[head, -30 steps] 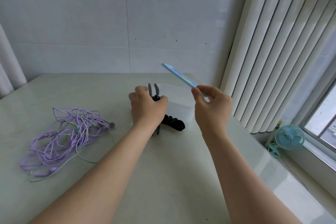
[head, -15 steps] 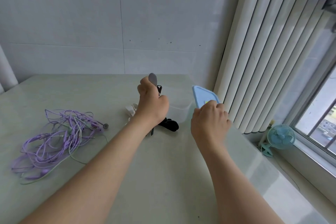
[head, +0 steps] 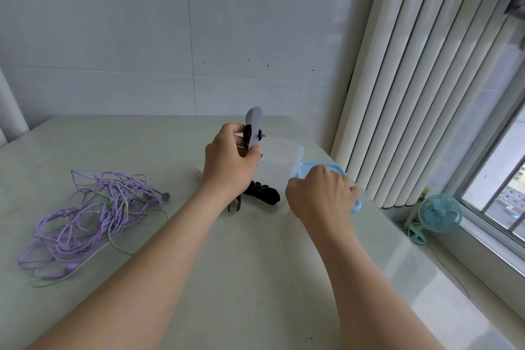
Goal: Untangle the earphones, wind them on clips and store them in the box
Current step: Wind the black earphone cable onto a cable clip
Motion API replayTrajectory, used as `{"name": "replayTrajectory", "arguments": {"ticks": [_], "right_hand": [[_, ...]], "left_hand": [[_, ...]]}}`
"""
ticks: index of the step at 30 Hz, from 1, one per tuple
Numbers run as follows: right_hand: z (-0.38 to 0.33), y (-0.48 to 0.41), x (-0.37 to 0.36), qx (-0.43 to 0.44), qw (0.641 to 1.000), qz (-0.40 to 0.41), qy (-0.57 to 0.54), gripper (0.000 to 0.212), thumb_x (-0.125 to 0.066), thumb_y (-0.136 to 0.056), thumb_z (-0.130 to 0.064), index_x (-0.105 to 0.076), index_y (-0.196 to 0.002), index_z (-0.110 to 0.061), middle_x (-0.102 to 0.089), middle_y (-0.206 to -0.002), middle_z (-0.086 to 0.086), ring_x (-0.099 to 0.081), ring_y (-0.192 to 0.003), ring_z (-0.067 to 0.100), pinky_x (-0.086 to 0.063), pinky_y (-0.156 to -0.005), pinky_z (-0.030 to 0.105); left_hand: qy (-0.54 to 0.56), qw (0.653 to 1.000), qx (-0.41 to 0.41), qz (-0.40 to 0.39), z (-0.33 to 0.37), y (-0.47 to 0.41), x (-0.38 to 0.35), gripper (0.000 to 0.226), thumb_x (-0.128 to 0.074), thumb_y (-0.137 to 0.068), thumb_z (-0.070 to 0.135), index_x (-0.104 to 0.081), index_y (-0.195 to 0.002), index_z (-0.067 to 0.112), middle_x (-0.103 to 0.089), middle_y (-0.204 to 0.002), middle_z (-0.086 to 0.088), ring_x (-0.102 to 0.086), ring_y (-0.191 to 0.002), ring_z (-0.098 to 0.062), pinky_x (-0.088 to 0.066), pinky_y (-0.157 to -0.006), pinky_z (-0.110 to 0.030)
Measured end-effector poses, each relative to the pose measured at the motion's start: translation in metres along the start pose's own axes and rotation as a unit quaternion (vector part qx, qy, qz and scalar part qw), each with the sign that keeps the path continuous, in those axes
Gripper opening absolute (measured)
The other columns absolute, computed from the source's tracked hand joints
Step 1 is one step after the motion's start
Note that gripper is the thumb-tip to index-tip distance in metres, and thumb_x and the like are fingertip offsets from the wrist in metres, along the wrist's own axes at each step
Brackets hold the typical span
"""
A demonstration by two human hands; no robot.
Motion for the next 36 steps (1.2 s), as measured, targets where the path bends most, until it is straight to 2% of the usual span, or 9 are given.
{"name": "replayTrajectory", "arguments": {"ticks": [3, 9, 14, 17, 20, 25, 28, 31, 36], "right_hand": [[-0.015, 0.002, 0.008, 0.075, 0.981, 0.077, -0.163, 0.015, -0.051, -0.097, -0.029, -0.055, -0.090, -0.015, -0.060, -0.088, 0.000, -0.056, -0.089, 0.027, -0.040, -0.078, 0.039], [-0.040, 0.016, 0.013, 0.106, 0.881, -0.018, -0.460, 0.028, -0.062, -0.101, -0.043, -0.057, -0.126, -0.029, -0.075, -0.097, -0.011, -0.068, -0.089, -0.003, -0.047, -0.069, 0.009], [-0.034, 0.014, 0.015, 0.055, 0.861, -0.017, -0.505, 0.040, -0.082, -0.086, -0.040, -0.061, -0.119, -0.030, -0.079, -0.084, -0.007, -0.075, -0.076, 0.008, -0.061, -0.073, 0.032], [-0.034, 0.013, 0.016, 0.053, 0.877, 0.012, -0.477, 0.032, -0.077, -0.090, -0.033, -0.064, -0.119, -0.030, -0.076, -0.074, -0.005, -0.070, -0.065, 0.010, -0.058, -0.065, 0.033], [-0.040, 0.012, 0.017, 0.076, 0.886, 0.052, -0.455, 0.028, -0.070, -0.096, -0.029, -0.065, -0.124, -0.027, -0.068, -0.065, -0.002, -0.054, -0.053, 0.008, -0.046, -0.060, 0.028], [-0.064, 0.000, 0.026, 0.131, 0.922, 0.052, -0.362, 0.024, -0.063, -0.101, -0.022, -0.068, -0.125, -0.023, -0.071, -0.074, -0.003, -0.058, -0.072, 0.017, -0.036, -0.069, 0.003], [-0.078, -0.016, 0.013, 0.122, 0.950, -0.004, -0.286, 0.024, -0.060, -0.101, -0.018, -0.071, -0.123, -0.019, -0.075, -0.090, 0.005, -0.061, -0.095, 0.027, -0.044, -0.076, 0.017], [-0.093, -0.026, -0.004, 0.121, 0.977, -0.049, -0.171, 0.016, -0.060, -0.097, -0.013, -0.073, -0.105, -0.006, -0.073, -0.087, 0.013, -0.064, -0.085, 0.032, -0.055, -0.073, 0.041], [-0.121, -0.030, -0.019, 0.109, 0.982, -0.121, -0.092, 0.031, -0.058, -0.095, -0.013, -0.043, -0.068, -0.010, -0.048, -0.067, 0.006, -0.039, -0.056, 0.020, -0.025, -0.047, 0.032]], "left_hand": [[0.017, 1.000, -0.017, -0.003, 0.007, 0.002, 0.002, 0.030, -0.077, -0.088, 0.027, -0.069, -0.116, 0.026, -0.077, -0.092, 0.012, -0.075, -0.081, -0.008, -0.061, -0.083, -0.039], [0.030, 0.995, -0.065, -0.073, 0.028, 0.013, -0.001, 0.030, -0.088, -0.081, 0.027, -0.077, -0.110, 0.029, -0.078, -0.083, 0.012, -0.073, -0.077, 0.000, -0.060, -0.079, -0.027], [0.033, 0.971, -0.096, -0.217, 0.037, 0.015, 0.002, 0.061, -0.087, -0.075, 0.003, -0.073, -0.127, 0.031, -0.078, -0.099, 0.013, -0.075, -0.089, -0.004, -0.063, -0.078, -0.027], [-0.016, 0.962, -0.093, -0.255, 0.030, 0.009, 0.003, 0.066, -0.074, -0.082, 0.005, -0.063, -0.139, 0.037, -0.069, -0.118, 0.017, -0.071, -0.094, -0.004, -0.061, -0.085, -0.029], [-0.102, 0.979, -0.103, -0.144, 0.017, -0.003, 0.014, 0.054, -0.056, -0.091, 0.003, -0.063, -0.137, 0.030, -0.053, -0.133, 0.008, -0.062, -0.106, -0.011, -0.051, -0.092, -0.027], [-0.304, 0.943, -0.070, -0.115, -0.025, -0.010, 0.014, 0.035, -0.045, -0.108, 0.022, -0.057, -0.141, 0.025, -0.024, -0.166, -0.006, -0.039, -0.144, -0.030, -0.033, -0.113, -0.048], [-0.293, 0.947, -0.075, -0.111, -0.035, -0.010, 0.016, 0.021, -0.049, -0.109, 0.028, -0.064, -0.122, 0.023, -0.044, -0.156, -0.004, -0.048, -0.139, -0.026, -0.037, -0.106, -0.044], [-0.257, 0.958, -0.103, -0.077, -0.034, -0.014, 0.021, 0.015, -0.060, -0.105, 0.032, -0.071, -0.109, 0.022, -0.066, -0.120, 0.004, -0.064, -0.112, -0.022, -0.047, -0.093, -0.037], [-0.204, 0.973, -0.085, -0.061, -0.035, -0.016, 0.033, 0.018, -0.071, -0.097, 0.039, -0.076, -0.104, 0.024, -0.065, -0.113, 0.001, -0.064, -0.098, -0.020, -0.048, -0.083, -0.032]]}}
Point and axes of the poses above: each hand's wrist, its own y-axis away from the middle knuckle, its own x-axis out of the back of the hand, z = x × y, the point moved 5 cm from there along -y, towards the middle knuckle
